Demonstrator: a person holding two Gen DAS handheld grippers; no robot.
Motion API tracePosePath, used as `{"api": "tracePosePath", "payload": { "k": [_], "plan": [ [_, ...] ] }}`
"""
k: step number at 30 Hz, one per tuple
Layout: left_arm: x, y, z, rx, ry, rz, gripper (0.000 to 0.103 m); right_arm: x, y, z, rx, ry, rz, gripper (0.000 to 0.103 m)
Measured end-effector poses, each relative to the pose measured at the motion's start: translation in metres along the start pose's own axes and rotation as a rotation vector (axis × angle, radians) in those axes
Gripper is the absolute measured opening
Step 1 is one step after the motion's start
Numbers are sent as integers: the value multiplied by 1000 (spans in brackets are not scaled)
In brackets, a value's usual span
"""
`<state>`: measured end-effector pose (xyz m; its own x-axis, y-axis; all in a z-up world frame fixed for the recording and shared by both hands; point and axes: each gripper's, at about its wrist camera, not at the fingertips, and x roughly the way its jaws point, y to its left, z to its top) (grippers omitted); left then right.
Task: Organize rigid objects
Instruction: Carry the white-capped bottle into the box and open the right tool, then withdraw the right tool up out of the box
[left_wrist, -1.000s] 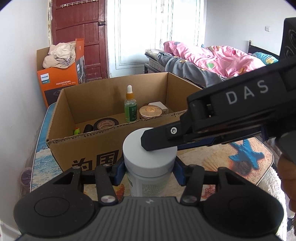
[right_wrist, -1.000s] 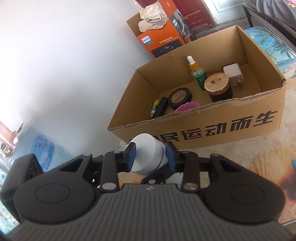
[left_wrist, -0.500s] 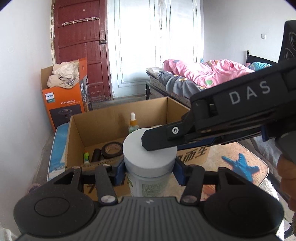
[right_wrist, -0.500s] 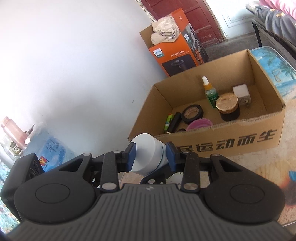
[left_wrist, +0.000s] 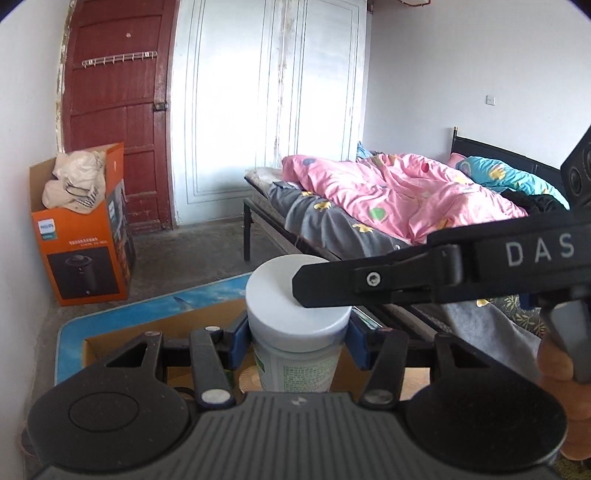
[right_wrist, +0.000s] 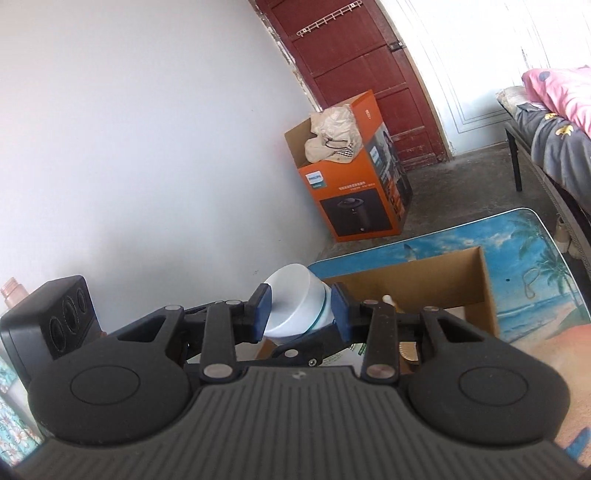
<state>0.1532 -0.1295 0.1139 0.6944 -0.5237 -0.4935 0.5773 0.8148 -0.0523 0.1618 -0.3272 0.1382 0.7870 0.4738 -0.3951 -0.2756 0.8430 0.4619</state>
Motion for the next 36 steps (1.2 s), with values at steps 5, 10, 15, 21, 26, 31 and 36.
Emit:
{"api": "tracePosePath", "payload": {
  "k": [5,10,15,21,26,31,36],
  "plan": [
    [59,4,-21,-53,122,-56,54,26,-56,-15,77,68,-58,36],
    [105,10,-40,-83,210,-74,54,57,-90,-37,96,120,-106,36],
    [120,10,-45,-91,233,-77,54,69,-97,-46,40,130,-145,36],
    [136,6,-47,-101,276,-63,59,72,-101,-52,14,120,-159,36],
    [132,2,-46,-85,263,-62,74,62,-106,-54,31,101,-155,36],
    [111,-1,-41,-77,184,-54,89,37,-104,-50,56,38,-145,37],
    [59,1,-32,-92,35,-16,90,-4,-89,-45,79,-70,-115,42]
  ]
}}
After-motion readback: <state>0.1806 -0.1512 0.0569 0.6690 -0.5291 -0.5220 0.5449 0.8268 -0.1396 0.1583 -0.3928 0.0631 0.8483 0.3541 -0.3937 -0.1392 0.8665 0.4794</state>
